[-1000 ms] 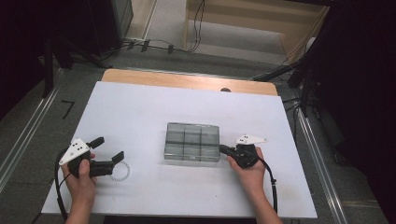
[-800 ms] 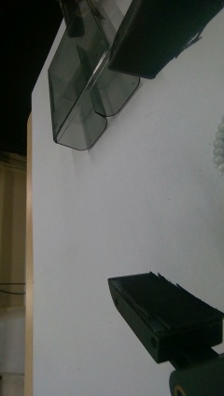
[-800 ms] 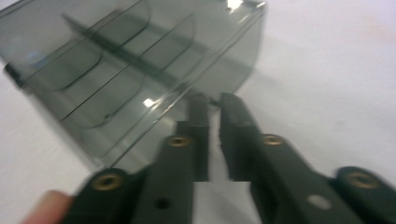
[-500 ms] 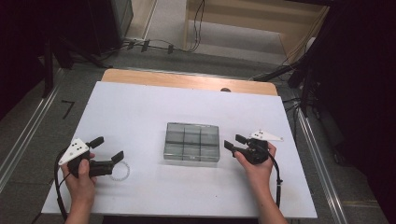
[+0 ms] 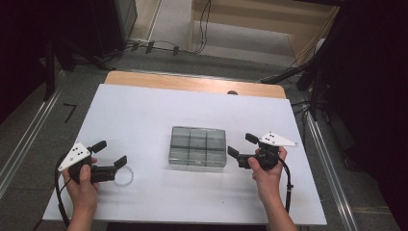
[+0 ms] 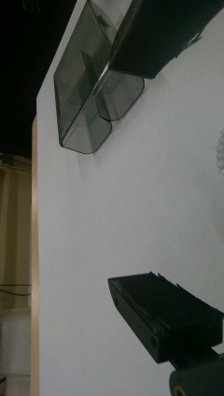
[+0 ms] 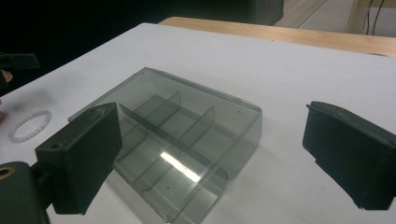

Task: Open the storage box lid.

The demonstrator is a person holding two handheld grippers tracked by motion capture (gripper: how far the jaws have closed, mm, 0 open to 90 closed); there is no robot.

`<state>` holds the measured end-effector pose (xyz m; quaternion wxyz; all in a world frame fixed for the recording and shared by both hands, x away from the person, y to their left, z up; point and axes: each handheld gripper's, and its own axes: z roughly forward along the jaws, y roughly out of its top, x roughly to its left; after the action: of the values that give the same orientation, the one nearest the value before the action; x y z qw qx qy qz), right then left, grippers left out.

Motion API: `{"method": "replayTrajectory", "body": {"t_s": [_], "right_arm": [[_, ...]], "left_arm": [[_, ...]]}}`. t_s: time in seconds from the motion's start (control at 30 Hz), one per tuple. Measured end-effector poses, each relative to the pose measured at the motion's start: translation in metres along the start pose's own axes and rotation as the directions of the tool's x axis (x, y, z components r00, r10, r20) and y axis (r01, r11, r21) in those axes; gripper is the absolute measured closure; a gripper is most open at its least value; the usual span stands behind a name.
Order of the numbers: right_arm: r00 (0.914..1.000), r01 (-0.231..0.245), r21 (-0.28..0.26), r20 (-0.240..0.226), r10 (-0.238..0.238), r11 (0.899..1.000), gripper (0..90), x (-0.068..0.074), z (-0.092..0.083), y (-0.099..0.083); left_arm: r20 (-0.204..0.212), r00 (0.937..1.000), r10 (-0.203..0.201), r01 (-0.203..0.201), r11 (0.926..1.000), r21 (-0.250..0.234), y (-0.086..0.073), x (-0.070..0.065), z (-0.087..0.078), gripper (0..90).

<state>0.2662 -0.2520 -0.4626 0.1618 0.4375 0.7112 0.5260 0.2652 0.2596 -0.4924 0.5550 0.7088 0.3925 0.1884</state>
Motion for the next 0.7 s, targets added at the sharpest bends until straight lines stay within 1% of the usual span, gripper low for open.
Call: {"method": "replayTrajectory", "body": {"t_s": [0.07,0.13,0.2,0.23,0.27,0.33,0.4,0.5,0.57,0.6,0.63,0.67,0.7], "right_arm": [[0.9999,0.011,0.006,0.001,-0.011,1.000,4.6,0.006,0.001,0.002],[0.9999,0.012,0.008,-0.003,-0.012,1.000,5.7,0.008,0.001,0.002],[0.9997,0.019,0.008,-0.016,-0.019,1.000,11.3,0.010,0.002,0.002],[0.9989,0.027,0.016,-0.037,-0.027,1.000,13.9,0.013,0.004,0.002],[0.9989,0.027,0.016,-0.037,-0.027,1.000,13.9,0.013,0.004,0.002],[0.9983,0.041,0.019,-0.042,-0.040,0.999,18.2,0.017,0.005,0.002],[0.9975,0.057,0.018,-0.042,-0.056,0.998,21.7,0.022,0.007,0.002],[0.9963,0.068,0.021,-0.054,-0.067,0.997,29.4,0.028,0.010,0.002],[0.9954,0.076,0.029,-0.060,-0.074,0.997,36.2,0.032,0.011,0.001],[0.9936,0.094,0.038,-0.067,-0.091,0.995,44.1,0.035,0.014,0.000],[0.9936,0.094,0.038,-0.067,-0.091,0.995,44.1,0.035,0.014,0.000],[0.9917,0.108,0.049,-0.075,-0.104,0.993,49.2,0.040,0.017,-0.001],[0.9910,0.115,0.052,-0.076,-0.111,0.992,51.8,0.042,0.018,-0.002]], "left_arm": [[0.002,1.0000,0.004,-0.004,1.0000,-0.004,0.002,-0.002,0.000,0.4],[0.003,1.0000,0.006,-0.006,1.0000,-0.005,0.003,-0.003,0.000,0.4],[0.001,0.9998,0.019,-0.019,0.9998,0.000,0.005,-0.006,0.000,0.4],[0.012,0.9998,0.019,-0.019,0.9998,-0.005,0.007,-0.010,0.001,0.4],[0.012,0.9998,0.019,-0.019,0.9998,-0.005,0.007,-0.010,0.001,0.4],[0.023,0.9996,0.014,-0.014,0.9999,-0.007,0.009,-0.015,0.002,0.3],[0.031,0.9991,0.029,-0.030,0.9996,0.002,0.011,-0.021,0.005,0.4],[0.047,0.9981,0.040,-0.040,0.9992,0.002,0.013,-0.029,0.008,0.4],[0.054,0.9973,0.050,-0.050,0.9988,0.003,0.014,-0.033,0.010,0.4],[0.064,0.9963,0.058,-0.059,0.9982,0.009,0.015,-0.038,0.012,0.4],[0.064,0.9963,0.058,-0.059,0.9982,0.009,0.015,-0.038,0.012,0.4],[0.067,0.9958,0.062,-0.063,0.9980,0.011,0.015,-0.039,0.013,0.4],[0.079,0.9949,0.063,-0.065,0.9976,0.021,0.014,-0.041,0.017,0.4]]}}
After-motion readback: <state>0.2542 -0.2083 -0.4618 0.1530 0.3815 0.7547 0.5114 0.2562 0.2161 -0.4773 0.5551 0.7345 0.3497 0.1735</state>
